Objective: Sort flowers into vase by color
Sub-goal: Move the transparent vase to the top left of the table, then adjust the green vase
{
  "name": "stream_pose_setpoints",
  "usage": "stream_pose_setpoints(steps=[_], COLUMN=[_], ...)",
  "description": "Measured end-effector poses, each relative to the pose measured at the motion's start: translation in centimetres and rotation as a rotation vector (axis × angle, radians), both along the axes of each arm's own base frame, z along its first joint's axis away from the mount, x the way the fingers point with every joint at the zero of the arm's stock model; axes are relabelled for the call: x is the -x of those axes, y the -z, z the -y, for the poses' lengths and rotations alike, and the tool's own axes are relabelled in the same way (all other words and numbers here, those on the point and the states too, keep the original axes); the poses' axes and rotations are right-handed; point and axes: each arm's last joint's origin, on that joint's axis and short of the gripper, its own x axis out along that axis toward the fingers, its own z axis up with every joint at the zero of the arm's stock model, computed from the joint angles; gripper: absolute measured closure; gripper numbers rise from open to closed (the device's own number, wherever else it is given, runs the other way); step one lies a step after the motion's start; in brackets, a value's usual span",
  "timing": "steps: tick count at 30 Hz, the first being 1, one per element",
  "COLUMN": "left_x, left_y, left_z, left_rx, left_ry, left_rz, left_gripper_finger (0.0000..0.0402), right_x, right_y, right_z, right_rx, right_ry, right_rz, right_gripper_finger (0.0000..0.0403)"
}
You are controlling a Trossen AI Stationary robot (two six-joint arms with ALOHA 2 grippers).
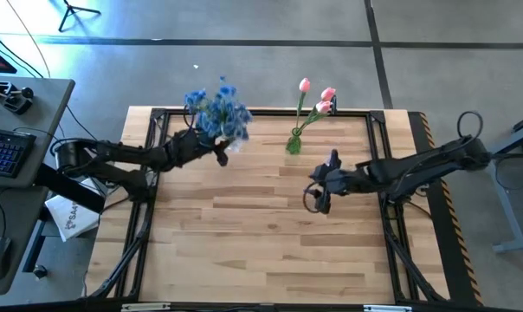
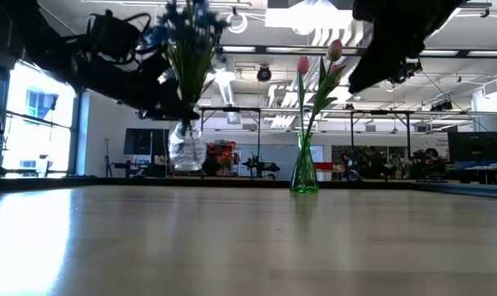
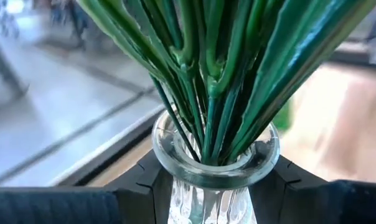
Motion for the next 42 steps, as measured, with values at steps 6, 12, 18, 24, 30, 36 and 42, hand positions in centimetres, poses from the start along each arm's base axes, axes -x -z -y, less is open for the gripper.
stream_pose_setpoints(steps=[6,12,18,24,30,36,42], left_x=[1.4,1.8,2.0,2.3,3.3,4.9,6.5], left_y=[1.3,1.4,1.8,2.3,1.5,-0.8,-2.3], left_z=[-1.8,-2.3,-2.2,-2.0,-1.4,-0.4,0.8], left_rx=[0.09,0.118,0.14,0.17,0.207,0.197,0.255], left_ry=[-0.101,-0.143,-0.146,-0.147,-0.165,-0.17,-0.156], left_rz=[-0.099,-0.087,-0.137,-0.198,-0.222,-0.164,-0.081], left_gripper_finger=[0.0267,0.0248,0.0225,0.0173,0.0131,0.0124,0.0124], right_x=[-0.2,0.2,1.2,1.5,1.4,0.8,0.5], right_y=[1.4,3.7,8.0,9.4,9.2,8.6,8.4], right_z=[0.0,0.1,0.9,1.4,1.4,2.4,4.8], right_rx=[0.0,-0.003,-0.039,-0.071,-0.064,-0.003,0.012], right_ry=[0.067,0.076,0.116,0.125,0.124,0.152,0.201], right_rz=[-0.095,-0.093,-0.023,0.037,0.058,0.133,0.143], right_gripper_finger=[0.0169,0.0169,0.0169,0.0169,0.0169,0.0164,0.0129])
